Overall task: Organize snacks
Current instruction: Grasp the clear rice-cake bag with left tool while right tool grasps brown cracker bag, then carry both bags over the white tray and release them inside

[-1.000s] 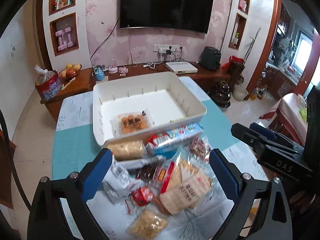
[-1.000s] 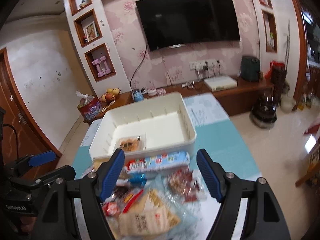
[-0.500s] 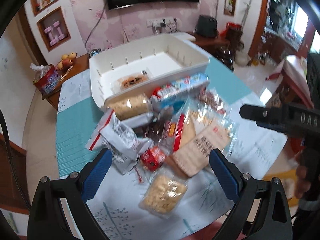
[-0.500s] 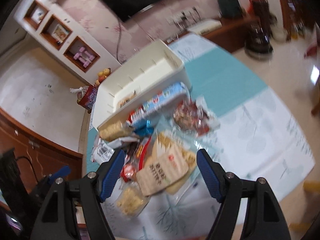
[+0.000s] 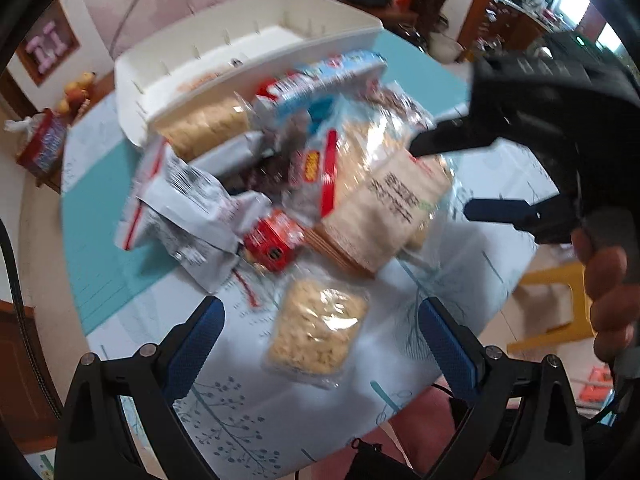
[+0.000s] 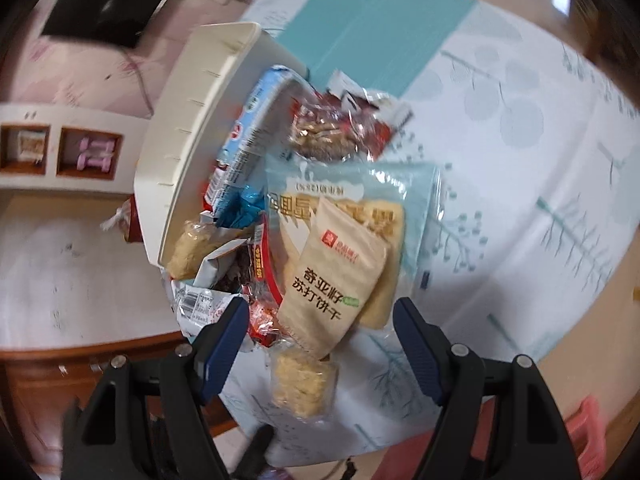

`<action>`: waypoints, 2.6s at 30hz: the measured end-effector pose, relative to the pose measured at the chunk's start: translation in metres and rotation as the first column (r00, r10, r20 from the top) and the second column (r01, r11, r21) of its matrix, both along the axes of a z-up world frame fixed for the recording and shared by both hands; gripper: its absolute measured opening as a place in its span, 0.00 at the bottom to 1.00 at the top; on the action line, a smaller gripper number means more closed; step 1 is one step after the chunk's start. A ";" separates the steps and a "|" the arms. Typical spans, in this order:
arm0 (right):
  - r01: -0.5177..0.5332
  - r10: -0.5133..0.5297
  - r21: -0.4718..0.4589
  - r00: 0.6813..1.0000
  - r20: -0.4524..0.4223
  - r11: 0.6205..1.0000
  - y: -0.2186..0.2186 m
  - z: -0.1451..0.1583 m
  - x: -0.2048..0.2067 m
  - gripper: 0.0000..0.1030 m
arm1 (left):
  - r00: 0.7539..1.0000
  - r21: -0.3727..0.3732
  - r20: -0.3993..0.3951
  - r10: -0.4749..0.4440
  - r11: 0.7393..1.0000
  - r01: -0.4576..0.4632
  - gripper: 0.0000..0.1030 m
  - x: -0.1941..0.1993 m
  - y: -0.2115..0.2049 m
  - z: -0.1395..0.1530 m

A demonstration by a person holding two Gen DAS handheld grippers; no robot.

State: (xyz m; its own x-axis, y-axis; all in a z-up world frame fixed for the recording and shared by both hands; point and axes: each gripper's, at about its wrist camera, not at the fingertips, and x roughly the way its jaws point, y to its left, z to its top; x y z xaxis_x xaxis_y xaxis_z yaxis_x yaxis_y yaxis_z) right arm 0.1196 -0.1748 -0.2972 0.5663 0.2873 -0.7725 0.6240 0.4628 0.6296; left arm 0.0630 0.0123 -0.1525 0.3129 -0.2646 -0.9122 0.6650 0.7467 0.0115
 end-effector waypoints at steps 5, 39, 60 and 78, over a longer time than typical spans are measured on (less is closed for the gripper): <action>0.054 -0.048 0.073 0.996 -0.072 0.996 0.005 -0.009 0.013 0.73 | 0.998 0.046 -0.053 -0.014 0.999 0.016 0.94 0.005 -0.002 -0.017; 0.310 -0.222 0.116 0.853 -0.473 0.944 -0.002 -0.042 0.065 0.56 | 0.974 0.182 -0.210 -0.090 0.975 0.129 0.56 0.013 -0.003 -0.105; 0.316 -0.259 0.085 0.880 -0.398 0.945 -0.003 -0.013 0.033 0.53 | 0.965 0.151 -0.226 -0.135 0.974 0.172 0.54 0.022 0.010 -0.073; 0.194 -0.205 -0.070 0.946 -0.253 0.979 0.009 0.086 0.036 0.53 | 0.987 -0.050 -0.050 -0.155 0.987 0.153 0.54 0.056 0.020 0.053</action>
State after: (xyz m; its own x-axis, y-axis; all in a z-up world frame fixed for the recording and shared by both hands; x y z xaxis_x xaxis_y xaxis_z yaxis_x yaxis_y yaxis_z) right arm 0.1553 -0.1656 -0.2110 0.3889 0.1519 -0.9087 0.8444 0.3356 0.4175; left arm 0.1192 0.0327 -0.0992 0.2164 -0.3476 -0.9123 0.7707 0.6344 -0.0589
